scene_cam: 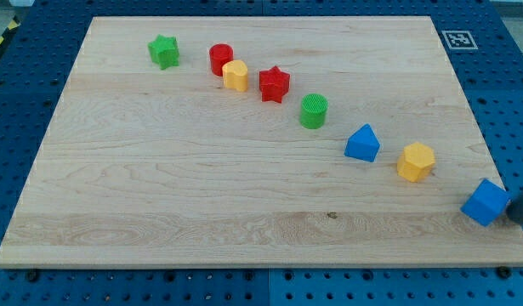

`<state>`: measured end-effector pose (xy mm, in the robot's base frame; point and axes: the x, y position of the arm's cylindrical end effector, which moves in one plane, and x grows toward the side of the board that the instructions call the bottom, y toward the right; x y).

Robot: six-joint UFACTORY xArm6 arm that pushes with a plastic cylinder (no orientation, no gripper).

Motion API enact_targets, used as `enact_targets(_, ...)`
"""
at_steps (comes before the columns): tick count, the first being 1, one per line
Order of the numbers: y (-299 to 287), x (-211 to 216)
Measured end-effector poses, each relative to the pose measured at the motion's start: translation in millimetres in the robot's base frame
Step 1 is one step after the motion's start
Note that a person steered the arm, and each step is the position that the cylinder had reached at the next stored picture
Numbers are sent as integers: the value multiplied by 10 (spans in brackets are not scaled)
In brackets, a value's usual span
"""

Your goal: Move the blue cube towards top right

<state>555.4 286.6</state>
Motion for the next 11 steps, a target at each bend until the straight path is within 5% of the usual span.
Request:
enact_targets(1,-234,-609)
enact_targets(3,68,-74)
enact_targets(5,-393,266)
enact_targets(7,-640,-709)
enact_targets(10,-389,-426)
enact_targets(11,-390,-1041)
